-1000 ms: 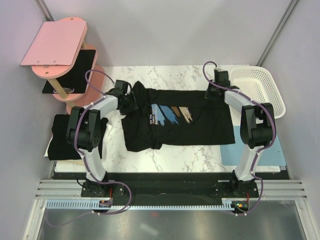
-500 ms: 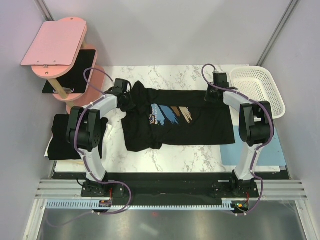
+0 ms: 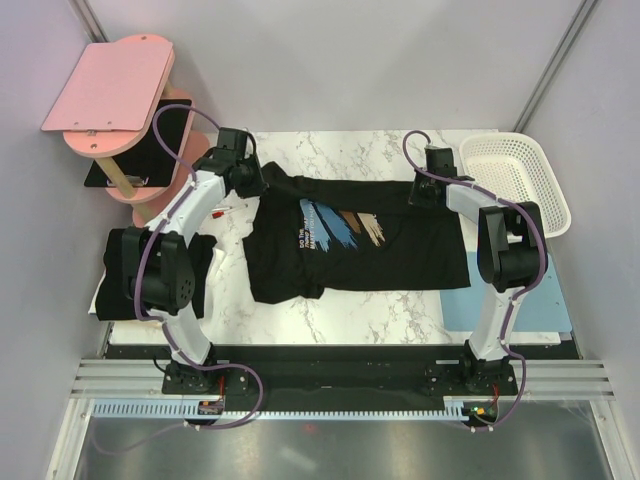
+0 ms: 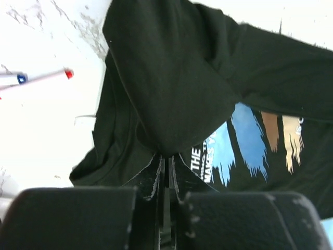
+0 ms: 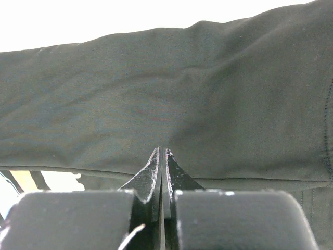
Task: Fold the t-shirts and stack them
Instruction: Fold the flattened tshirt in 1/3 of the way, then grap the side of the flattened tshirt closest away from the robot with both arms
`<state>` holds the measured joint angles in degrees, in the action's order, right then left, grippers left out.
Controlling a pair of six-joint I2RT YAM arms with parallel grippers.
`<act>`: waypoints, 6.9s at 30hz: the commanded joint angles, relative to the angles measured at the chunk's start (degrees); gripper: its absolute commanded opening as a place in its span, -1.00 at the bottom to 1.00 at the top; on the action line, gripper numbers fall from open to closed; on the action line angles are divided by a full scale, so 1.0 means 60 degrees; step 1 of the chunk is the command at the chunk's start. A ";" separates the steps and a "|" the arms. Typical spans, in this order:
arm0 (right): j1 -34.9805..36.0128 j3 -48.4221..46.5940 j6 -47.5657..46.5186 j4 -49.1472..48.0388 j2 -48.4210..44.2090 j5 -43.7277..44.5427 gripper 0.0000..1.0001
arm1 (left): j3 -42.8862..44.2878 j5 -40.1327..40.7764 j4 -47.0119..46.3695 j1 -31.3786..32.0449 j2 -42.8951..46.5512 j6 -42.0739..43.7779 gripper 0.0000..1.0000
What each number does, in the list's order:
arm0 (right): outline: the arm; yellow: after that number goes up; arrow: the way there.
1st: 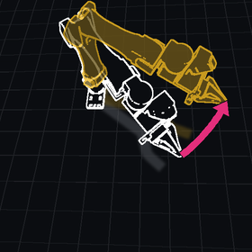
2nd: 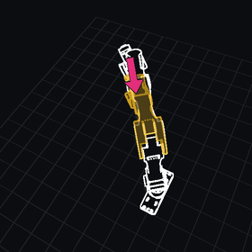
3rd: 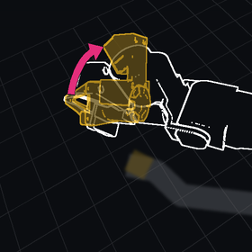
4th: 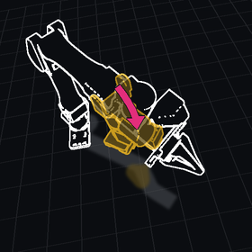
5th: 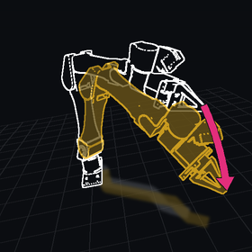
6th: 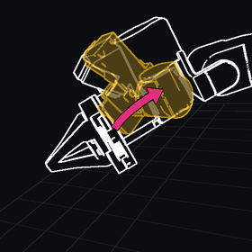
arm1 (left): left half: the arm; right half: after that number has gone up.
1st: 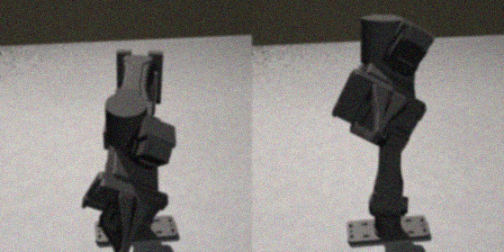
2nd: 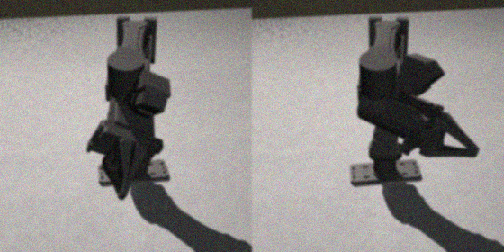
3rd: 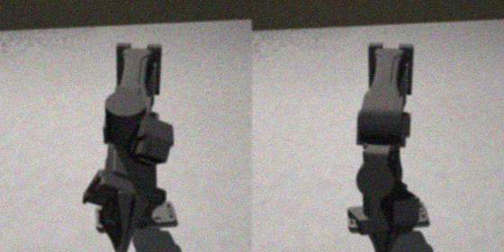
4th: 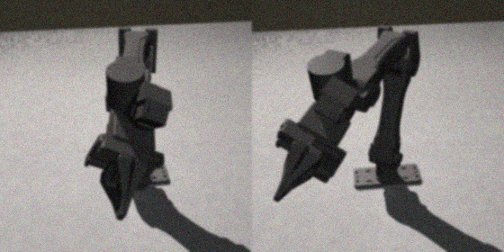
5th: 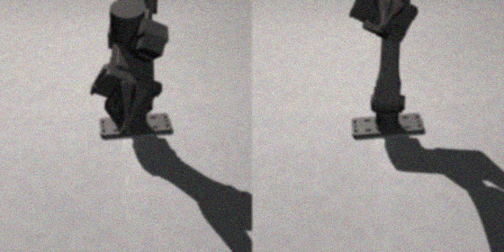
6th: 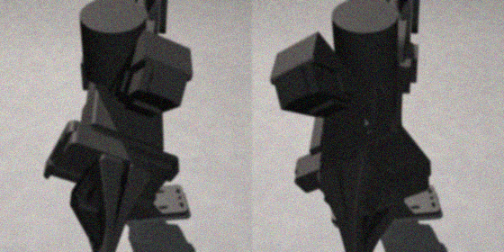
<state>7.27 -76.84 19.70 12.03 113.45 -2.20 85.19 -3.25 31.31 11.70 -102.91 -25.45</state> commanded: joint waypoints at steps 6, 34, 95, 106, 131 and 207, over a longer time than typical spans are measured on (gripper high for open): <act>-0.0039 0.0033 -0.0134 -0.0101 0.0105 -0.0161 -0.98 | -0.0513 -0.0209 0.2032 -0.0032 0.0055 -0.0077 0.58; -0.0039 -0.0449 -0.0032 0.0031 0.0705 0.0117 -0.97 | 0.1782 0.0703 0.0948 0.1155 -0.2900 0.0360 -0.96; 0.6743 0.2802 0.0950 -0.1815 -0.2238 0.0644 -0.54 | -0.8647 0.0922 -0.2464 0.1140 0.4644 -0.3053 0.65; 0.7079 0.2626 0.0482 -0.1829 -0.2531 0.0952 0.19 | -0.7915 0.0659 -0.3036 0.1125 0.3441 -0.2907 -0.96; 0.7358 0.2333 0.0099 -0.1654 -0.2545 0.4392 0.63 | -0.3332 -0.2051 -0.2919 0.0598 0.1922 -0.2804 -0.96; 0.6596 0.3446 0.0671 -0.1800 -0.2854 0.4175 0.67 | -0.5716 -0.4674 0.0213 0.0100 0.6572 -0.2101 -0.96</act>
<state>47.11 -56.86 22.76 2.55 96.07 23.77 51.16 -28.67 28.18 12.80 -72.79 -36.38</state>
